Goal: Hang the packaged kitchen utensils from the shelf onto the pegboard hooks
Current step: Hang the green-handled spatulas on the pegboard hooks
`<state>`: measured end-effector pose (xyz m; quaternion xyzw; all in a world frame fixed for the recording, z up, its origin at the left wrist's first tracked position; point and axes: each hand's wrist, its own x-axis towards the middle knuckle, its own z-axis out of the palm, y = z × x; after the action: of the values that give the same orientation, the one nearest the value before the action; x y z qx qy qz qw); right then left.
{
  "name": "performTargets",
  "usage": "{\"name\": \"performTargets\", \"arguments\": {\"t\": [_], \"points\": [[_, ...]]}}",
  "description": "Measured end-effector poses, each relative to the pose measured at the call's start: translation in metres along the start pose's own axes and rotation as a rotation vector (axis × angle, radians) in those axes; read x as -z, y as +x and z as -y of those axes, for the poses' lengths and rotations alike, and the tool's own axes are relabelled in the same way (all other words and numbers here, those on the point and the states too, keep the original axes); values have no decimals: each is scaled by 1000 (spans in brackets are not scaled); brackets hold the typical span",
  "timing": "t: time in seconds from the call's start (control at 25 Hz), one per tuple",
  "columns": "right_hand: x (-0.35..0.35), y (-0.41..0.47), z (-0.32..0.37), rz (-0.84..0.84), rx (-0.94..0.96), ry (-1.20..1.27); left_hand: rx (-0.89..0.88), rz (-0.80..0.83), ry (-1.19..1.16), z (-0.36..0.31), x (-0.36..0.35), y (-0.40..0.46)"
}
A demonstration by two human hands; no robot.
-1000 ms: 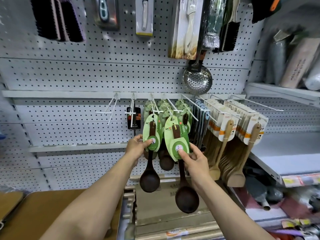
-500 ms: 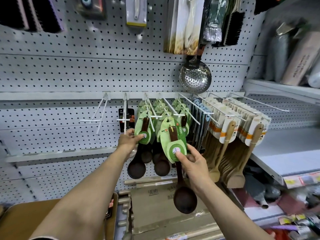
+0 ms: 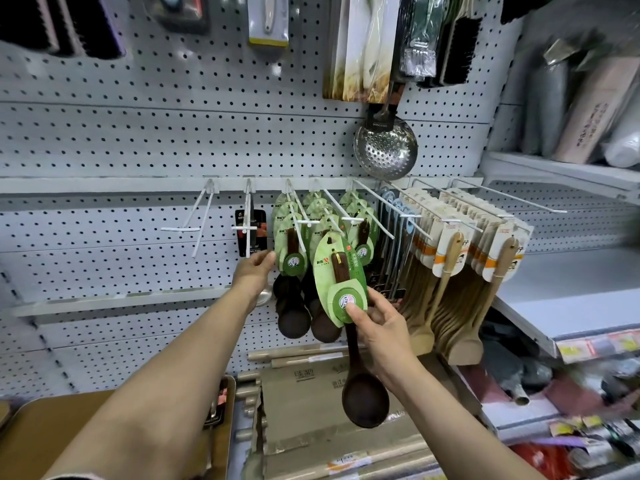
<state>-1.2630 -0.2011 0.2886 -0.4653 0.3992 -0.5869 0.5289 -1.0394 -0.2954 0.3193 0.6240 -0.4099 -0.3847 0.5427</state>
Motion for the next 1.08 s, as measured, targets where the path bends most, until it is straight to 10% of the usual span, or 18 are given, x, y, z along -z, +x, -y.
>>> {"name": "performTargets", "arguments": {"t": [1.08], "points": [[-45,32,-48,22,-84,73,-83,121,-133,-20,-15,-61]]}}
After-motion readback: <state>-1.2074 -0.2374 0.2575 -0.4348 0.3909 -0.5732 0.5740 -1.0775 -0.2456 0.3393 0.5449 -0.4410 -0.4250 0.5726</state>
